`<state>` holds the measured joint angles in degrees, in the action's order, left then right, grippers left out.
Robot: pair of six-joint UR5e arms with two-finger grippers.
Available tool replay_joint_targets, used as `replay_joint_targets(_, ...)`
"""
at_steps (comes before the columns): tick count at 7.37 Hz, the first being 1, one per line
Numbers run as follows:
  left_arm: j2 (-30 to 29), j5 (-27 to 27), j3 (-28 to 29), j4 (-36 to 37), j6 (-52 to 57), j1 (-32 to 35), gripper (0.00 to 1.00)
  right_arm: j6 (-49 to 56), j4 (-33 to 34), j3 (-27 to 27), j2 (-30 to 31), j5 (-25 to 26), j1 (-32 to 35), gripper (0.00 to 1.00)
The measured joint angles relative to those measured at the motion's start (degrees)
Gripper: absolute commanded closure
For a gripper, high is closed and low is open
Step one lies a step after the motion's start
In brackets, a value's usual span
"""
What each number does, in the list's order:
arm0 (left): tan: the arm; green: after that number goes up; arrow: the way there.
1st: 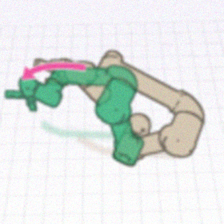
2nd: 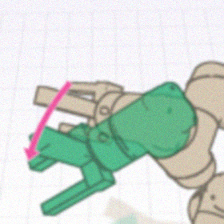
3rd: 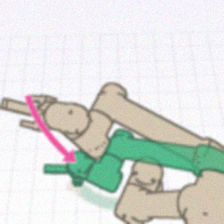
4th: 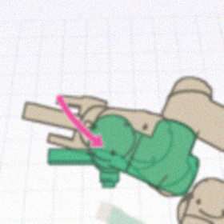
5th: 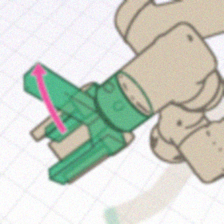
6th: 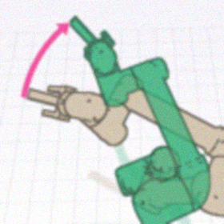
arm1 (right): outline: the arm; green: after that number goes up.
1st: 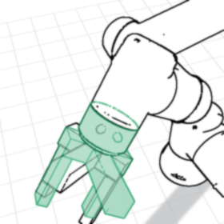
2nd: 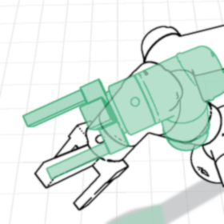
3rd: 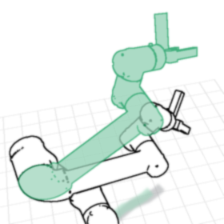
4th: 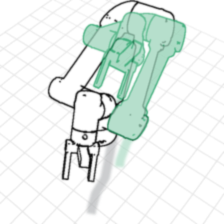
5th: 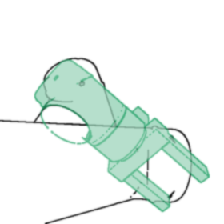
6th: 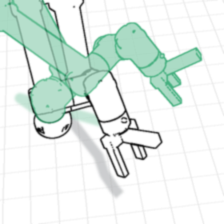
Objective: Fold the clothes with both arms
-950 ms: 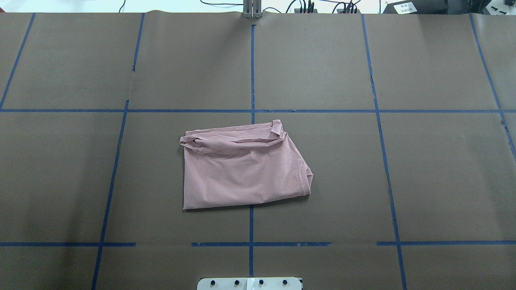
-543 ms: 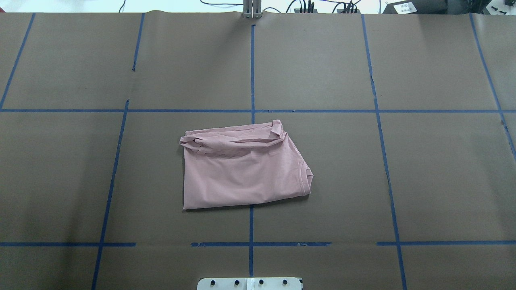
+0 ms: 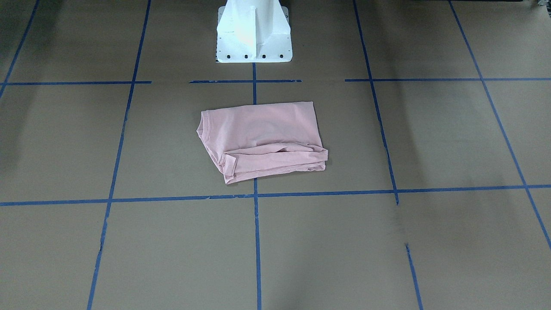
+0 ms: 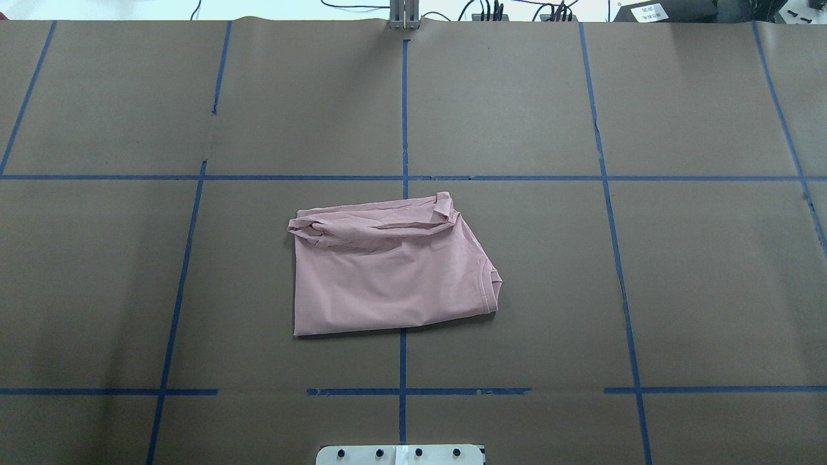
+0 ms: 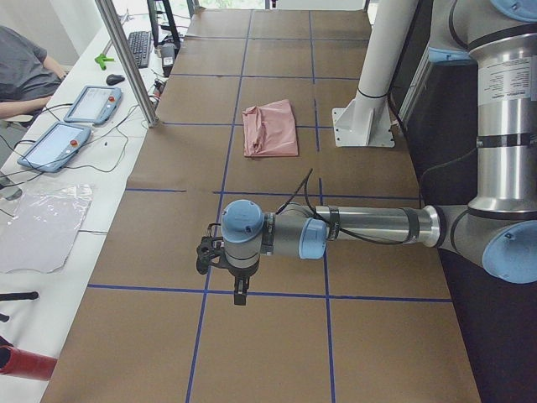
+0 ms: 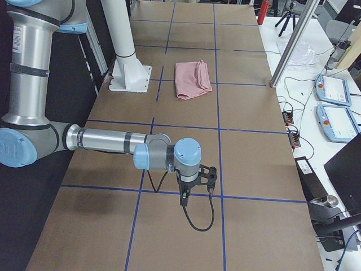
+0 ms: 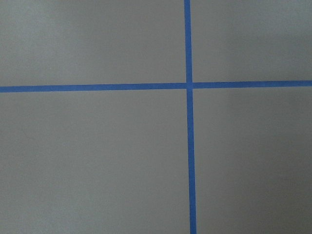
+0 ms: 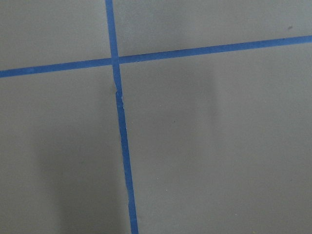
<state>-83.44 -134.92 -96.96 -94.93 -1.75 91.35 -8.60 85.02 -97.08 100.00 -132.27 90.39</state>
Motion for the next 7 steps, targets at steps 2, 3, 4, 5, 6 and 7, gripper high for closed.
replay_joint_targets(2, 0.0, 0.0, -0.1, 0.0, 0.0, 0.0, 0.0, -0.1, 0.0, 0.0, 0.0, 0.0, -0.2, 0.0)
replay_joint_targets(3, 0.0, 0.0, -0.1, 0.0, 0.0, 0.0, 0.0, -0.1, 0.0, 0.0, 0.0, 0.0, -0.4, 0.0)
replay_joint_targets(4, 0.0, 0.0, -0.1, 0.0, 0.0, 0.0, 0.0, -0.1, 0.1, 0.0, 0.0, 0.0, -0.8, 0.0)
replay_joint_targets(5, 0.0, 0.0, -0.1, 0.0, 0.0, 0.0, 0.0, -0.2, 0.1, 0.0, 0.0, 0.0, -1.1, 0.0)
replay_joint_targets(6, 0.0, -0.1, -0.2, 0.0, 0.0, 0.0, 0.0, -0.2, 0.1, 0.0, 0.0, 0.0, -1.4, 0.0)
replay_joint_targets(7, 0.0, -0.1, -0.3, 0.0, 0.0, 0.0, 0.0, -0.2, 0.1, 0.0, 0.0, 0.0, -1.6, 0.0)
